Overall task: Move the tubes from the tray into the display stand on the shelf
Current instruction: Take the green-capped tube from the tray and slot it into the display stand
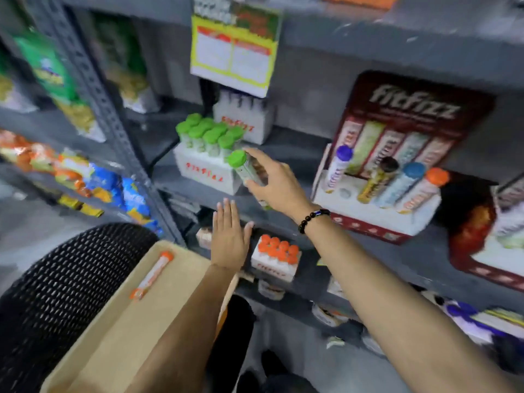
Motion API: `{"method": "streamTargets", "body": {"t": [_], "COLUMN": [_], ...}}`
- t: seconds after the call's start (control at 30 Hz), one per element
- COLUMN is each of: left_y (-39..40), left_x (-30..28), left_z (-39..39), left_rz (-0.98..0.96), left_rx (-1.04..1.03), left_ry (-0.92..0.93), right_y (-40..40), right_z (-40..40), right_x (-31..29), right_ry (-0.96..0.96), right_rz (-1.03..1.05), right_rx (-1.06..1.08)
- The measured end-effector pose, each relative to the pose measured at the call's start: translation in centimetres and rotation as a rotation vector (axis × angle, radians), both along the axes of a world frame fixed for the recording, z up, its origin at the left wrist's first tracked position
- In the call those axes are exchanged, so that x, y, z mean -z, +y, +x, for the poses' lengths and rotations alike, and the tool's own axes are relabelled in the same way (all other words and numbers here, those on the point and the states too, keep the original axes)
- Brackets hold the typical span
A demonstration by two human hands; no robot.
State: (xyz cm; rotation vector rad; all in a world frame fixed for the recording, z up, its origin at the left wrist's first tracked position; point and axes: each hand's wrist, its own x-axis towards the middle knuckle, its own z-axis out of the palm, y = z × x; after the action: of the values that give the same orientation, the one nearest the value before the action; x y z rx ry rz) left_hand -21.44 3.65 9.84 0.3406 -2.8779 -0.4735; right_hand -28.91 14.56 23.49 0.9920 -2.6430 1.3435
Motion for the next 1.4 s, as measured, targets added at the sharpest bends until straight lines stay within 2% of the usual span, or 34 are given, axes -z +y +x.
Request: {"method": "streamTargets", "body": {"t": [0.23, 0.53, 0.83, 1.2, 1.4], "left_y": [5.0, 6.9, 6.9, 7.0, 7.0], "left_x": [-2.1, -0.4, -0.3, -0.6, -0.4], "left_z": [-6.0, -8.3, -8.1, -8.0, -8.1], "left_rz": [0.052, -0.077, -0.147, -0.164, -0.159], "left_rx": [0.239, 0.252, 0.26, 0.265, 0.262], "left_ry": [-0.015, -0.214, -0.247, -0.28, -0.278], "right_y": [8.8, 15.1, 16.9, 16.8, 16.7], "right_z": [-1.4, -3.9, -4.8, -4.5, -4.4], "right_x": [-4.7, -8.3, -9.5, -11.9, -12.3], "right_ry": [0.038, -0.002, -0.135, -0.142, -0.058], "right_rz": [-0.035, -0.003, -0.022, 0.286, 0.445], "right_rx": [0.208, 0.248, 0.255, 0.318, 0.308]}}
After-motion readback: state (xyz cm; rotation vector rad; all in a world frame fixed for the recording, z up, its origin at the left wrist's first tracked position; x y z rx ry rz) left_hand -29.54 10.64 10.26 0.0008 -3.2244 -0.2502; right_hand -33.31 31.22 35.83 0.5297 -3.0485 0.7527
